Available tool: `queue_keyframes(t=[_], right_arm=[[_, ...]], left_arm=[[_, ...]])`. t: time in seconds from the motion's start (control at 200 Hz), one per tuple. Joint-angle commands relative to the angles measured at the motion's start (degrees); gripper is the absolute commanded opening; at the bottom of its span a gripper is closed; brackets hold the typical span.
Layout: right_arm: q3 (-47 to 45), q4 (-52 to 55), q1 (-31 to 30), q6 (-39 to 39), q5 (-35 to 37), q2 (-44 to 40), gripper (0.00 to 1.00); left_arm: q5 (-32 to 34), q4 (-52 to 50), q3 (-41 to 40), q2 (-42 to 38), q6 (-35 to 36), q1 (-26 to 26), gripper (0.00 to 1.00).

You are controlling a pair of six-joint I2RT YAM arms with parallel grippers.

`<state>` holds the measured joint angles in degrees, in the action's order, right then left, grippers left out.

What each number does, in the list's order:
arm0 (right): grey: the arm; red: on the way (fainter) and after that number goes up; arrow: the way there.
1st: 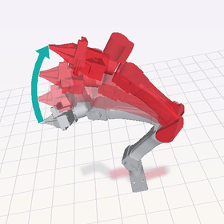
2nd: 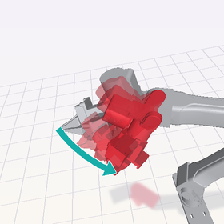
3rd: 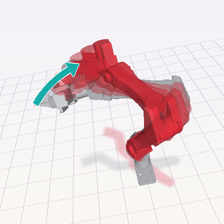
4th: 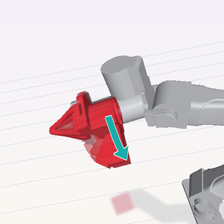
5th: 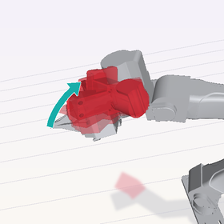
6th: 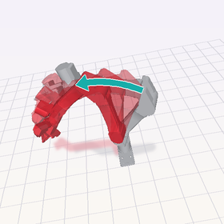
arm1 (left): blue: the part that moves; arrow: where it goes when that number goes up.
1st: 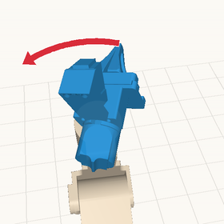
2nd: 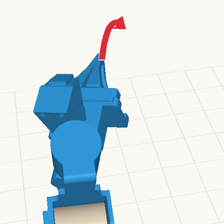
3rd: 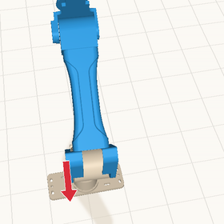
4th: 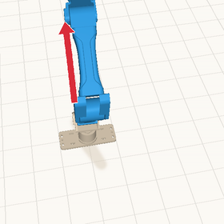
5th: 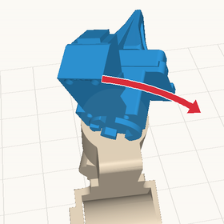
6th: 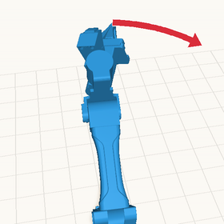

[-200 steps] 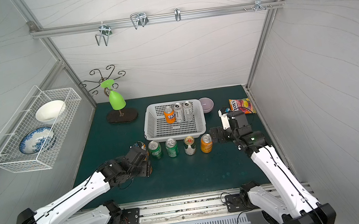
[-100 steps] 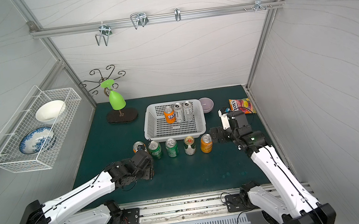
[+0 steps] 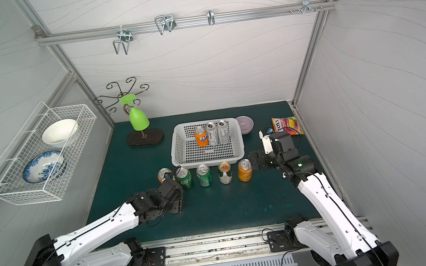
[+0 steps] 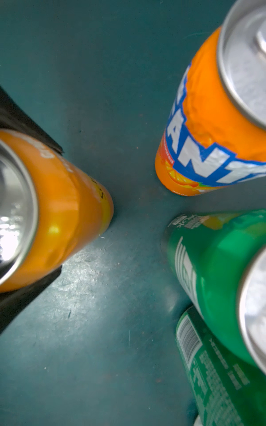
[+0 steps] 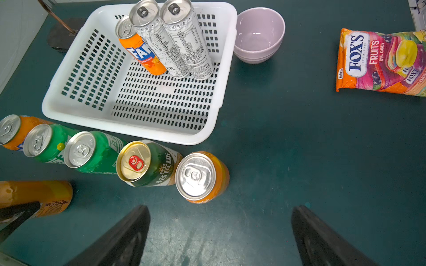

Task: Take out the drinks from the basket
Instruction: Place the drink at the center of the board.

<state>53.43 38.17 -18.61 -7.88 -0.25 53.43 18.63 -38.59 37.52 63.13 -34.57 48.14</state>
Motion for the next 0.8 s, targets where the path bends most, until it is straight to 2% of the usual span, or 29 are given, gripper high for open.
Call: queue_keyframes(t=[0.0,0.54,0.795], right_arm=[[0.01,0.67,0.41,0.66,-0.28,-0.27,0.99],[2.60,2.33,0.36,1.68,-3.30,1.60,0.99],[5.46,3.27,0.42,3.83,-5.23,4.45,0.99]], left_arm=[[2.28,1.95,0.80,-0.08,-0.24,0.23,0.77],[3.75,-3.03,4.56,-3.71,1.24,0.29,0.98],[4.95,-3.86,8.88,-4.45,5.45,0.29,0.98]])
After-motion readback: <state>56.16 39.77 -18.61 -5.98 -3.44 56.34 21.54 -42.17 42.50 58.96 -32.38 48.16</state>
